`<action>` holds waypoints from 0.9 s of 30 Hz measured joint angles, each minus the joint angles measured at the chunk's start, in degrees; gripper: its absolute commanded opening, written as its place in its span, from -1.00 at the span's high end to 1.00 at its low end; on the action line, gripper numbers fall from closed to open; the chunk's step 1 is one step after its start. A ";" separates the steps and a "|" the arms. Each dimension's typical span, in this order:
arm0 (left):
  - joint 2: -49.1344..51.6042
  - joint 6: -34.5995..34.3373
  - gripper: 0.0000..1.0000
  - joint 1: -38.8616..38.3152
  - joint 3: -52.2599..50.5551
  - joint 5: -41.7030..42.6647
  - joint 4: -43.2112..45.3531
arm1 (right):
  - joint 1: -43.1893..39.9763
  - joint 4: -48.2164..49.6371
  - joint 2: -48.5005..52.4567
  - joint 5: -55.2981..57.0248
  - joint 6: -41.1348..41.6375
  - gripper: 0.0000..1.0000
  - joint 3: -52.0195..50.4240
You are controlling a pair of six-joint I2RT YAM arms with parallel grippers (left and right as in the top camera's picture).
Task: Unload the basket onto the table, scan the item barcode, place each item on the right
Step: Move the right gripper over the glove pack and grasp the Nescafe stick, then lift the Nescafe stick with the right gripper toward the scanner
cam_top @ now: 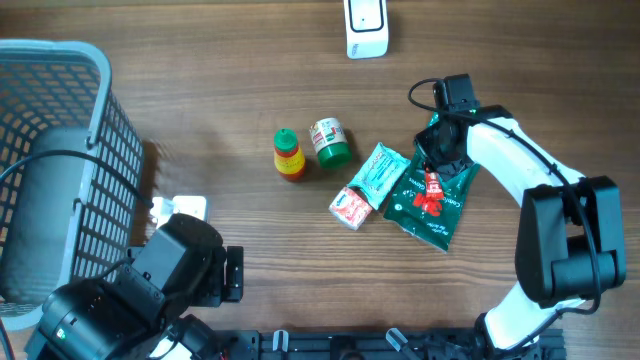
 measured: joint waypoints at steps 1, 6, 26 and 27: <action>0.00 0.00 -1.00 0.00 0.00 0.00 0.00 | 0.00 0.00 0.00 0.24 0.17 0.91 0.00; 0.00 0.00 -1.00 0.00 0.00 0.00 0.00 | 0.00 -1.03 0.33 1.92 0.76 0.34 0.00; 0.00 -0.02 -1.00 0.00 0.00 0.00 0.00 | 0.00 -8.00 -2.19 2.78 -13.46 -0.78 3.43; 0.00 -0.02 -1.00 0.00 0.00 0.00 0.00 | 0.00 -8.04 -3.82 2.91 -16.20 -0.71 3.72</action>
